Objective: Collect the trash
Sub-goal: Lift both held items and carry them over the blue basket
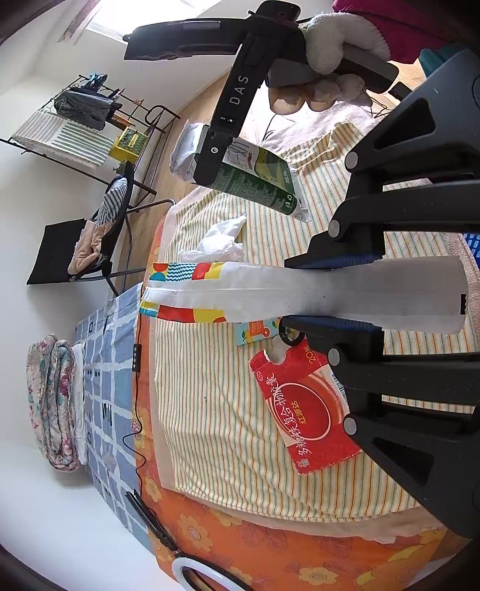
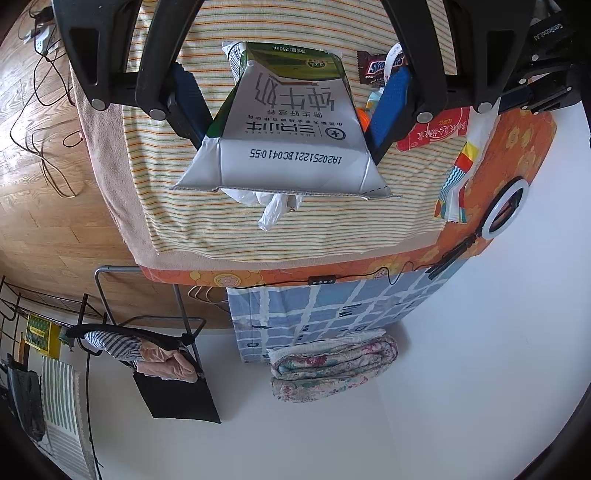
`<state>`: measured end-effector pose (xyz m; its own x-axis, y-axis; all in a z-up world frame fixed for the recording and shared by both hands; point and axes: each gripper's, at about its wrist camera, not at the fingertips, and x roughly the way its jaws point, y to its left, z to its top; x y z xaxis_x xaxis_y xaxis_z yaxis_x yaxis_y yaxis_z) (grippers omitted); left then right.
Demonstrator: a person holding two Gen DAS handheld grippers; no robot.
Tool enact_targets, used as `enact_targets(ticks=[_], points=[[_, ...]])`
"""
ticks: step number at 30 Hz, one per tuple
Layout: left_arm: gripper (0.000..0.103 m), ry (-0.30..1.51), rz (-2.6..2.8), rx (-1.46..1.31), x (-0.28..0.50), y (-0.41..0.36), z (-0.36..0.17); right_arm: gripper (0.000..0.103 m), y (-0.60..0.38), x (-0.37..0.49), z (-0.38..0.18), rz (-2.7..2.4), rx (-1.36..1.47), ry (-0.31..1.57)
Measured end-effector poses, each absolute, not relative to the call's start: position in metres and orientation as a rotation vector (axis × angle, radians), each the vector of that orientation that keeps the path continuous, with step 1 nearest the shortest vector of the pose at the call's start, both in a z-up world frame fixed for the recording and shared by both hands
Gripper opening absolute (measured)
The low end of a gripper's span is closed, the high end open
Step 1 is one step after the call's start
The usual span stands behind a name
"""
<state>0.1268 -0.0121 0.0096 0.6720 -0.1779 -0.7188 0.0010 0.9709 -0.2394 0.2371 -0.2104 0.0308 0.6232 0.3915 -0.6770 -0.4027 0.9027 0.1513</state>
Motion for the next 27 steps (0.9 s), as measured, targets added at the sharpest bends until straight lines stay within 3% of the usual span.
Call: enact_targets(ticks=[12, 27], points=[[0.022, 0.798, -0.109, -0.18, 0.063, -0.033, 0.015, 0.08, -0.226, 0.156, 0.046, 0.541, -0.026, 0.756], [0.022, 0.825, -0.082, -0.176, 0.008, -0.037, -0.016, 0.081, -0.229, 0.073, 0.009, 0.642, -0.071, 0.822]])
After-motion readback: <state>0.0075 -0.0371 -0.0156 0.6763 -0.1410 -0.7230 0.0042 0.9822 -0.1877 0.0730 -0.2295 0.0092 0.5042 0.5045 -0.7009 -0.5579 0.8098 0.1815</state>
